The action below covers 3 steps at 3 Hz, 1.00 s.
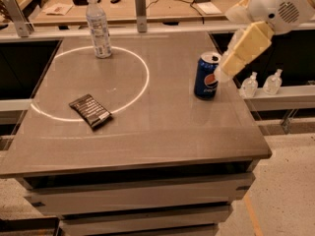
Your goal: Knock blue plastic bottle over
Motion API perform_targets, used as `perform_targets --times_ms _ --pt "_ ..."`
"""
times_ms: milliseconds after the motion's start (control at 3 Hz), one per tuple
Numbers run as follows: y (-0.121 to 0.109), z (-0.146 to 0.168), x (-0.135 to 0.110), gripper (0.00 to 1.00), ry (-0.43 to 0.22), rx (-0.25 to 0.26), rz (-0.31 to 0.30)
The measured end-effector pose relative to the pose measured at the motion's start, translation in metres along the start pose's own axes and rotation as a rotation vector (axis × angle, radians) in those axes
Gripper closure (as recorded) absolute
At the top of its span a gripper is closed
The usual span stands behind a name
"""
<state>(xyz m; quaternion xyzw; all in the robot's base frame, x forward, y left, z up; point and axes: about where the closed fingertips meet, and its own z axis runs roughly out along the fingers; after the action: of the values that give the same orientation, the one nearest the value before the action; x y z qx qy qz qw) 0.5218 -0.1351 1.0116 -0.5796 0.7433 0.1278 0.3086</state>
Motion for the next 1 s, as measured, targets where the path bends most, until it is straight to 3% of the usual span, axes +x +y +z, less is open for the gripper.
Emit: perform_targets --times_ms 333,667,1000 --pt "-0.018 0.008 -0.026 0.0 -0.187 0.007 0.041" --pt "-0.018 0.008 -0.026 0.0 -0.186 0.006 0.04" --pt "-0.046 0.037 -0.043 0.0 -0.217 0.007 0.025"
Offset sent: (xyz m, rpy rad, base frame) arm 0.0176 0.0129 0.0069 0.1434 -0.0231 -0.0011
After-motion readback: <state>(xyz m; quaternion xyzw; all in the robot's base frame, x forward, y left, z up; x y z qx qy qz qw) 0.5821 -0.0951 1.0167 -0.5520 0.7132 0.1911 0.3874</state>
